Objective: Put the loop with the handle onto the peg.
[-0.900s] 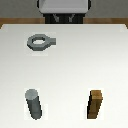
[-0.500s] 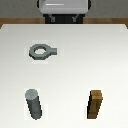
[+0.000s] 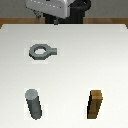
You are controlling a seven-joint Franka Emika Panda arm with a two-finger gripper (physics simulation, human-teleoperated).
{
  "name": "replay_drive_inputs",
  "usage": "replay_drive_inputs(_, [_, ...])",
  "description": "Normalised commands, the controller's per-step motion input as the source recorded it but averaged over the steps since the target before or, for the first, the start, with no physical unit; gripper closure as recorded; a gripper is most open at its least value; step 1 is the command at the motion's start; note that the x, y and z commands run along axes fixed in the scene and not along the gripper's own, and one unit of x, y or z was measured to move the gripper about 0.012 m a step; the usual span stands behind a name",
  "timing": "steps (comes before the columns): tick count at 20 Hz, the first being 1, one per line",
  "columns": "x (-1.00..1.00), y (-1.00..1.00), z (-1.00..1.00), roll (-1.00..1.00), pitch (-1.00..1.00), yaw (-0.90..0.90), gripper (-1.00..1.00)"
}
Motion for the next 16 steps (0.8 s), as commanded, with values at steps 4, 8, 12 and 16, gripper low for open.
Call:
replay_drive_inputs(4, [0.00,0.00,0.00,0.00,0.00,-1.00,-1.00])
replay_drive_inputs(8, [0.00,0.00,0.00,0.00,0.00,-0.75,-1.00])
replay_drive_inputs(12, [0.00,0.50,0.00,0.00,0.00,0.00,-1.00])
replay_drive_inputs(16, [0.00,1.00,0.00,0.00,0.00,0.00,-1.00])
